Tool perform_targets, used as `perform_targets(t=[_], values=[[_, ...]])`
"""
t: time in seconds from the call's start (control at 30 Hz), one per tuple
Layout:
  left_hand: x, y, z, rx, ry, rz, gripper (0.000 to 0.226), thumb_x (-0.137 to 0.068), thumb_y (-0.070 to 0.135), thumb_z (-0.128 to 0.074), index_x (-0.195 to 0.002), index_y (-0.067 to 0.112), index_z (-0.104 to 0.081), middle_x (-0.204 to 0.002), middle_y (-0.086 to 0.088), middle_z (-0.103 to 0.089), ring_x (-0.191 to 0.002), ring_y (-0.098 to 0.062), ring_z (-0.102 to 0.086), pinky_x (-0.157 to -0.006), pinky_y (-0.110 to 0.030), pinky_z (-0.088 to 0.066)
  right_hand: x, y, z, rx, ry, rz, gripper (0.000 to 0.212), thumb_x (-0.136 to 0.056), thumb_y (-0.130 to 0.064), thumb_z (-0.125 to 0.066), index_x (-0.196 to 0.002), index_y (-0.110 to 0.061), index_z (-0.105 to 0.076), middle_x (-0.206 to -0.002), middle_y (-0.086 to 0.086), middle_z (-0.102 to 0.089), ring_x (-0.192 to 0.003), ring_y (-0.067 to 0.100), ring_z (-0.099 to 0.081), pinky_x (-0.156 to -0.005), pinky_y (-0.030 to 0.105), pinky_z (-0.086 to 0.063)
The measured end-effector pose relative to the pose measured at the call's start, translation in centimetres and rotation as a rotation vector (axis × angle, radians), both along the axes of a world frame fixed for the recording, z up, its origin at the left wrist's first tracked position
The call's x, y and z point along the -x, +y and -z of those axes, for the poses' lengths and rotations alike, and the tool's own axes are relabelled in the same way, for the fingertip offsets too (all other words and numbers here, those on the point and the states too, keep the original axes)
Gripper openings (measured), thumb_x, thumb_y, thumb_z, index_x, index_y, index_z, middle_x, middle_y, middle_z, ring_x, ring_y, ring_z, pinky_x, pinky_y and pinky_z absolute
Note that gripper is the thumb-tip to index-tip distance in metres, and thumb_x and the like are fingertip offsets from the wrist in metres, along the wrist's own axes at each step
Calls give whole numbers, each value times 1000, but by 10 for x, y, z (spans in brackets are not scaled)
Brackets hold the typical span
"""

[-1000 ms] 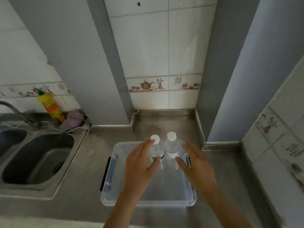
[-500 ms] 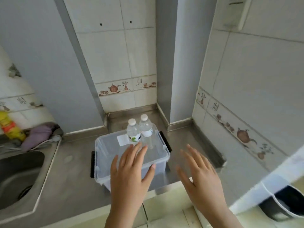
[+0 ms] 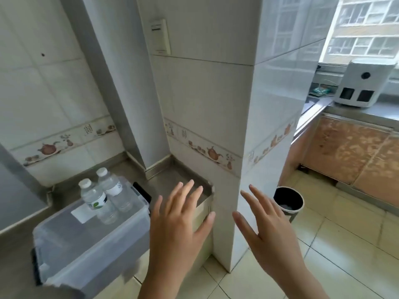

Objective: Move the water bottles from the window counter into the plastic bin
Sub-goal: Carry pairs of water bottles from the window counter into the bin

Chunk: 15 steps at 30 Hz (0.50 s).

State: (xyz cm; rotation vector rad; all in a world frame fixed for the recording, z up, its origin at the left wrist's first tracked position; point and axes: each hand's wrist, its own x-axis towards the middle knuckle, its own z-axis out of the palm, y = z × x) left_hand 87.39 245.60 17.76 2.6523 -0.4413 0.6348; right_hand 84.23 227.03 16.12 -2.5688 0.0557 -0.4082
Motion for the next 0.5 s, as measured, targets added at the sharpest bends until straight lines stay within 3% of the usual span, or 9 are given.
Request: perform_targets(t=[0.17, 0.4, 0.5], values=[[3, -74, 1, -40, 51, 135, 61, -87, 58, -44, -129, 20, -65, -141, -3, -60, -131, -25, -55, -104, -58, -41, 32, -69, 3, -9, -31, 160, 64, -87, -66, -27, -140, -32, -43, -152, -11, -36, -140, 13, -31, -106, 40, -40], [29, -224, 13, -62, 72, 296, 56, -86, 54, -66, -133, 25, -61, -147, 1, -53, -137, -22, -48, -108, -45, -27, 89, -199, 6, 30, -9, 330, 65, -87, -66, -27, -140, -32, -43, -152, -12, -35, -141, 11, -28, -107, 38, -38], [50, -292, 18, -62, 59, 393, 54, -87, 55, -56, -131, 24, -63, -144, 0, -56, -134, -22, -52, -107, -47, -35, 120, -257, 9, 7, 15, 413, 60, -90, -63, -32, -140, -32, -43, -152, -10, -35, -141, 13, -29, -108, 41, -37]])
